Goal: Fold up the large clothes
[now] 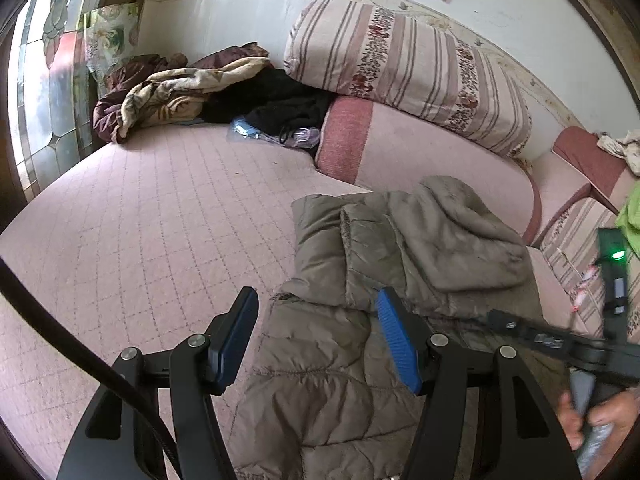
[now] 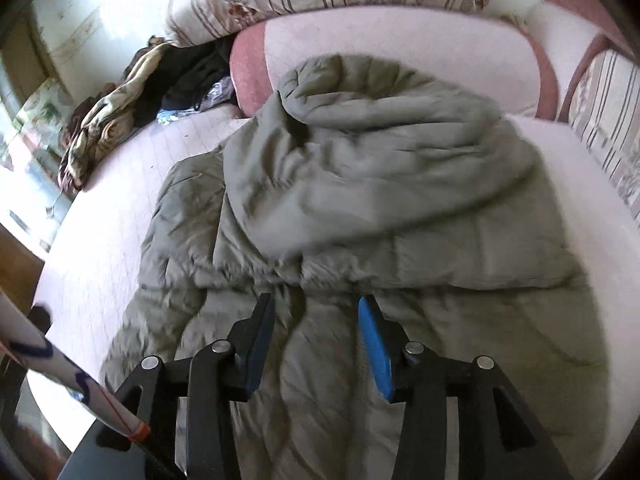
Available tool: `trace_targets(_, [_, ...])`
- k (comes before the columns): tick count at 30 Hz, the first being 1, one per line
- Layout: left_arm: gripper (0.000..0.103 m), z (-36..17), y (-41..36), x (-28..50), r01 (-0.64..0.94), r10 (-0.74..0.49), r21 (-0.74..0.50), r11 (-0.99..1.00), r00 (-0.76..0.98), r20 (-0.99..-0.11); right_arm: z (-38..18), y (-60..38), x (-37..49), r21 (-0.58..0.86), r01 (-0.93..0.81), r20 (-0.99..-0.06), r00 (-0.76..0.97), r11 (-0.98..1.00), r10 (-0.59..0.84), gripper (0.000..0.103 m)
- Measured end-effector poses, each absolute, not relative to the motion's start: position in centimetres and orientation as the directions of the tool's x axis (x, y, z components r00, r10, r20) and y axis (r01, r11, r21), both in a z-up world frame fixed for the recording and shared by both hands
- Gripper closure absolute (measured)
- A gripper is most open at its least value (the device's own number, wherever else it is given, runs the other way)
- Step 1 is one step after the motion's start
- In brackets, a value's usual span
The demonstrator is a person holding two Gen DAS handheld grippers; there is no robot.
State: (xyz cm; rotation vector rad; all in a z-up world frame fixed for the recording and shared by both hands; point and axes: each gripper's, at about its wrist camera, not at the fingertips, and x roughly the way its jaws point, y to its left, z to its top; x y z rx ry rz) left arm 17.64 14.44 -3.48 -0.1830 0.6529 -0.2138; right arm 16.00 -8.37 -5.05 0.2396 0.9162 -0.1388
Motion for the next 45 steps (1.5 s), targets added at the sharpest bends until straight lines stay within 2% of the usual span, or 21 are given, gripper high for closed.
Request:
trace_targets(4, [0.042,-3.3,14.0,17.1,0.179,-0.289,-0.243,0.954,0.771,-0.567,-0.8,-9.6,13.9,0.077,0.244,-0.73,0.675,0.967,-0.112,0.056])
trace_targets(9, [0.042,-3.4,13.4,17.0,0.237,-0.357,-0.275,0.932,0.741,-0.569,3.9,-12.3,16.7,0.028,0.342,-0.641,0.727,0.939,-0.246,0.046])
trace_targets(13, [0.042,-3.5,12.9,17.2,0.342,-0.489,-0.352,0.872,0.666,-0.563,2.8,-13.9,23.0,-0.046,0.403,-0.663,0.672,0.914,-0.33,0.045])
trace_targets(15, [0.041,-3.7,12.6,17.3,0.393,-0.568,-0.41,0.823,0.603,-0.56,-0.1,-15.0,25.8,-0.084,0.425,-0.721,0.599,0.901,-0.349,0.045])
trace_targets(17, [0.04,-3.8,12.3,17.2,0.412,-0.594,-0.429,0.804,0.58,-0.557,-3.3,-15.2,27.5,-0.054,0.422,-0.784,0.544,0.905,-0.3,0.045])
trace_targets(20, [0.037,-3.6,11.8,16.7,0.403,-0.569,-0.402,0.822,0.596,-0.566,-7.4,-13.8,27.7,-0.05,0.379,-0.83,0.499,0.924,-0.249,0.044])
trace_targets(25, [0.037,-3.1,11.6,15.8,0.361,-0.499,-0.345,0.866,0.651,-0.572,-10.9,-10.1,26.4,-0.25,0.309,-0.772,0.508,0.918,-0.381,0.044])
trace_targets(31, [0.037,-2.4,12.1,15.4,0.312,-0.423,-0.286,0.906,0.713,-0.56,-10.9,-10.5,26.4,-0.23,0.319,-0.777,0.508,0.919,-0.371,0.044])
trace_targets(38, [0.037,-2.4,12.1,15.6,0.307,-0.412,-0.275,0.911,0.713,-0.568,-9.9,-10.0,25.5,-0.239,0.325,-0.762,0.521,0.915,-0.384,0.044])
trace_targets(45, [0.037,-2.6,11.9,15.5,0.305,-0.4,-0.258,0.917,0.711,-0.578,-5.3,-9.7,22.7,-0.202,0.324,-0.705,0.607,0.924,-0.367,0.044])
